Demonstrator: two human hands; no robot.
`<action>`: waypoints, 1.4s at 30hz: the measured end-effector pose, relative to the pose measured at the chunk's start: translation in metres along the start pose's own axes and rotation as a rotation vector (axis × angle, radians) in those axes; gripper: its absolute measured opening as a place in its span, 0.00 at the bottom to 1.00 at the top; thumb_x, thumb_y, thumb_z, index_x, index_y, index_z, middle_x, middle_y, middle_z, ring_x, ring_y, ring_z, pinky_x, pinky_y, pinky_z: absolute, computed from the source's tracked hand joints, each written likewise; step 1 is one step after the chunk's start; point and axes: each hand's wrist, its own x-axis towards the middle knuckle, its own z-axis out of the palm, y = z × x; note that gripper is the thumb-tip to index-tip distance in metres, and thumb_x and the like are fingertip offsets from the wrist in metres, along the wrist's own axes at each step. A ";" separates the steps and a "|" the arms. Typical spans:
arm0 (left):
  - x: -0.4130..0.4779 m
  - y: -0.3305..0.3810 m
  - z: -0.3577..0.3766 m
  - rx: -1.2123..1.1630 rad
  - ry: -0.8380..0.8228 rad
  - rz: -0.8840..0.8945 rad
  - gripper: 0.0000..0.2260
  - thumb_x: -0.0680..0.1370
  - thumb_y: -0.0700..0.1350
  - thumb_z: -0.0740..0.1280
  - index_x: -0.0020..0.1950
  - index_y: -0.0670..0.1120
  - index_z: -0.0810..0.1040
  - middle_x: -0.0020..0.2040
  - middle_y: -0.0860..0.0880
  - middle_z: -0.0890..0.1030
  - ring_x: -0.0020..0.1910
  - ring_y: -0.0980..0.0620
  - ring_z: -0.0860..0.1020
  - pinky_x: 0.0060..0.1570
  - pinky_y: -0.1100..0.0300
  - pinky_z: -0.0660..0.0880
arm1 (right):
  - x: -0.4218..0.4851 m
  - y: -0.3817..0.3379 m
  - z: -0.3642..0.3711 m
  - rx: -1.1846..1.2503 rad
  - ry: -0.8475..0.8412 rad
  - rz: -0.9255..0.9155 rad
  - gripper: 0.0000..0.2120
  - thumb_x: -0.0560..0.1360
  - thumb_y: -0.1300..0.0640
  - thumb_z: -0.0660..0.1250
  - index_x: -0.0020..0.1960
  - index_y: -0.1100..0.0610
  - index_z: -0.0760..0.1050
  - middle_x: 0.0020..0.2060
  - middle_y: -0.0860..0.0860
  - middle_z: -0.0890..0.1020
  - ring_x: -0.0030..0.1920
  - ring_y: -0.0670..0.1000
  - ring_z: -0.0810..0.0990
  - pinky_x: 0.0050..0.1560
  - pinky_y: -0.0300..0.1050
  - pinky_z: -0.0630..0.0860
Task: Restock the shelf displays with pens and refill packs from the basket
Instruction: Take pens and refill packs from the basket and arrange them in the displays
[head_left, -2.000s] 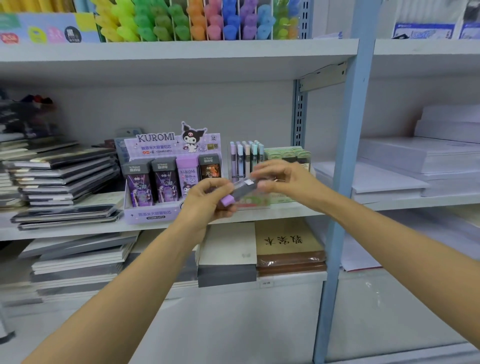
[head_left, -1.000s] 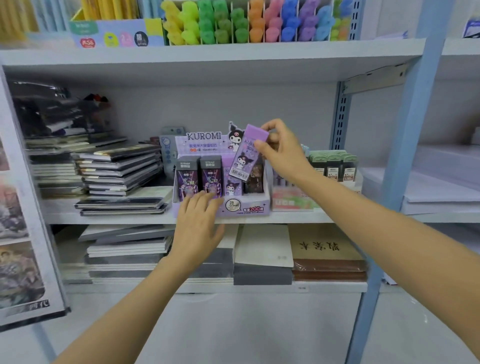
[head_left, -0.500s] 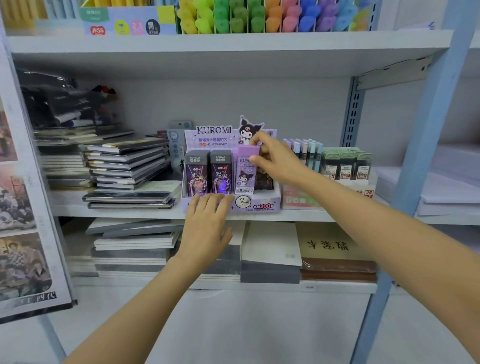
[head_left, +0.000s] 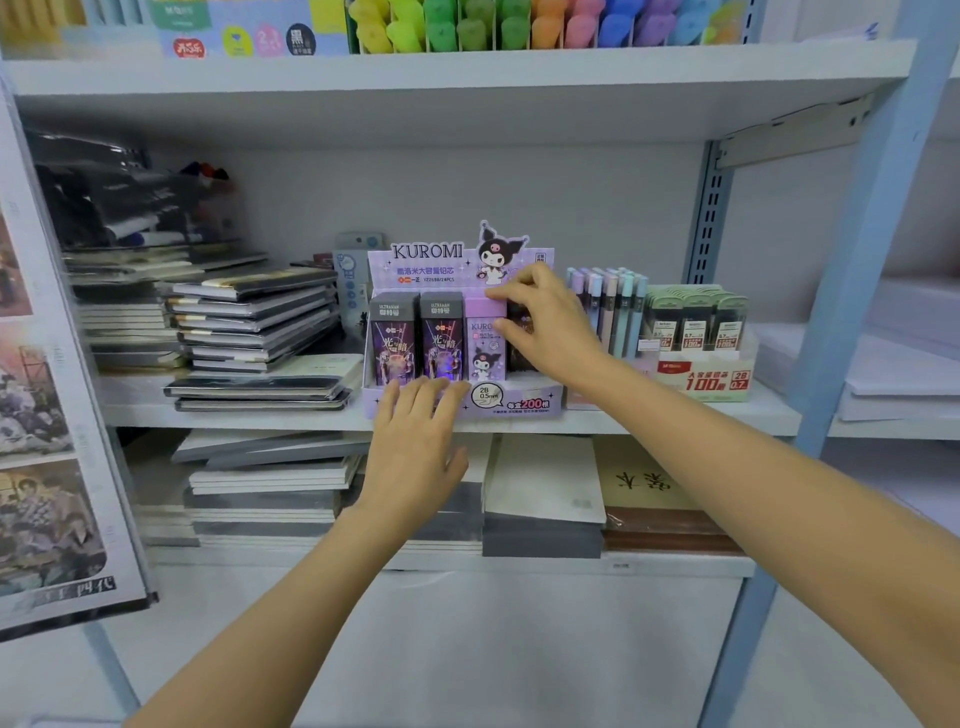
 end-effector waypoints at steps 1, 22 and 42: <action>-0.001 0.003 0.000 -0.015 0.014 -0.010 0.29 0.75 0.46 0.68 0.75 0.46 0.64 0.74 0.44 0.66 0.74 0.43 0.61 0.75 0.46 0.50 | -0.004 -0.001 -0.001 -0.006 0.020 -0.010 0.19 0.77 0.55 0.68 0.68 0.54 0.74 0.61 0.52 0.72 0.62 0.51 0.70 0.67 0.48 0.67; -0.312 0.044 0.239 -0.254 -1.146 -0.018 0.28 0.84 0.49 0.53 0.80 0.46 0.44 0.80 0.50 0.41 0.79 0.52 0.44 0.76 0.58 0.45 | -0.443 0.076 0.258 0.373 -1.029 0.588 0.10 0.80 0.54 0.63 0.60 0.53 0.76 0.55 0.50 0.80 0.50 0.46 0.77 0.55 0.39 0.75; -0.340 0.050 0.257 -0.348 -0.996 -0.116 0.26 0.82 0.45 0.61 0.78 0.41 0.58 0.80 0.48 0.51 0.79 0.49 0.49 0.74 0.56 0.59 | -0.486 0.067 0.298 0.644 -0.912 1.075 0.14 0.79 0.59 0.65 0.63 0.58 0.71 0.59 0.50 0.75 0.60 0.48 0.72 0.61 0.41 0.68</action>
